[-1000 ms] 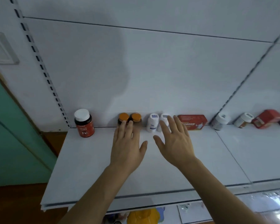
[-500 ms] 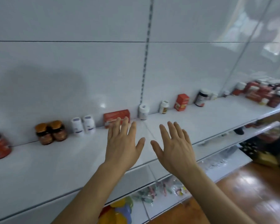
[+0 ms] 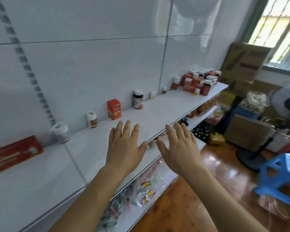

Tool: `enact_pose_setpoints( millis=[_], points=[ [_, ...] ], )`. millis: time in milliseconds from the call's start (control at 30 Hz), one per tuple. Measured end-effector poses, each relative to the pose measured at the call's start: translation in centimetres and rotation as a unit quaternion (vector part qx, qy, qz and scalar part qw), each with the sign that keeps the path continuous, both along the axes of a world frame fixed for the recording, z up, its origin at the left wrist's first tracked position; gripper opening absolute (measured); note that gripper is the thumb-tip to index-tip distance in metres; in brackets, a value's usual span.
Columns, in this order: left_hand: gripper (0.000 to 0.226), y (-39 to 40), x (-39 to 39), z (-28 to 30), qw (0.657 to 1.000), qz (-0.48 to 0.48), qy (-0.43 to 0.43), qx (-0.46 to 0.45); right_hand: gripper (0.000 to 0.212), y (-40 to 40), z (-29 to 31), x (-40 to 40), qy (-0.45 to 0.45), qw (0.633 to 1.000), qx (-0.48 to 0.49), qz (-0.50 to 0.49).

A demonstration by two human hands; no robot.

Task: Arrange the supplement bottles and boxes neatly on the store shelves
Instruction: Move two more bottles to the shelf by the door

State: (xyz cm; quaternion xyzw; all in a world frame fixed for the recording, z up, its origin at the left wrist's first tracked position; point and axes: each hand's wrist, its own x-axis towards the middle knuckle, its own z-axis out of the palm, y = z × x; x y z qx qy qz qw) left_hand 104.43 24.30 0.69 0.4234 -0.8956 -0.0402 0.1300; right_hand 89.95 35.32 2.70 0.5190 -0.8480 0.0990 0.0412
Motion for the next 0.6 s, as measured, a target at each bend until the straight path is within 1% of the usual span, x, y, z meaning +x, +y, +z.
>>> enact_pose_setpoints(
  millis=[267,467,600],
  points=[
    [0.069,-4.8,-16.5,0.9,0.994,-0.108,-0.001,-0.007,0.069,-2.3,0.4,-14.2,0.013,0.994,0.006,-0.108],
    [0.07,-7.4,-27.0,1.1,0.989,-0.15,-0.011,-0.003,0.069,-3.5,0.4,-23.2,0.0,0.987,0.005,-0.16],
    [0.07,-8.6,-34.1,0.9,0.986,-0.167,-0.015,-0.002,0.07,-4.4,-0.1,-29.8,-0.014,0.984,-0.008,-0.175]
  ],
)
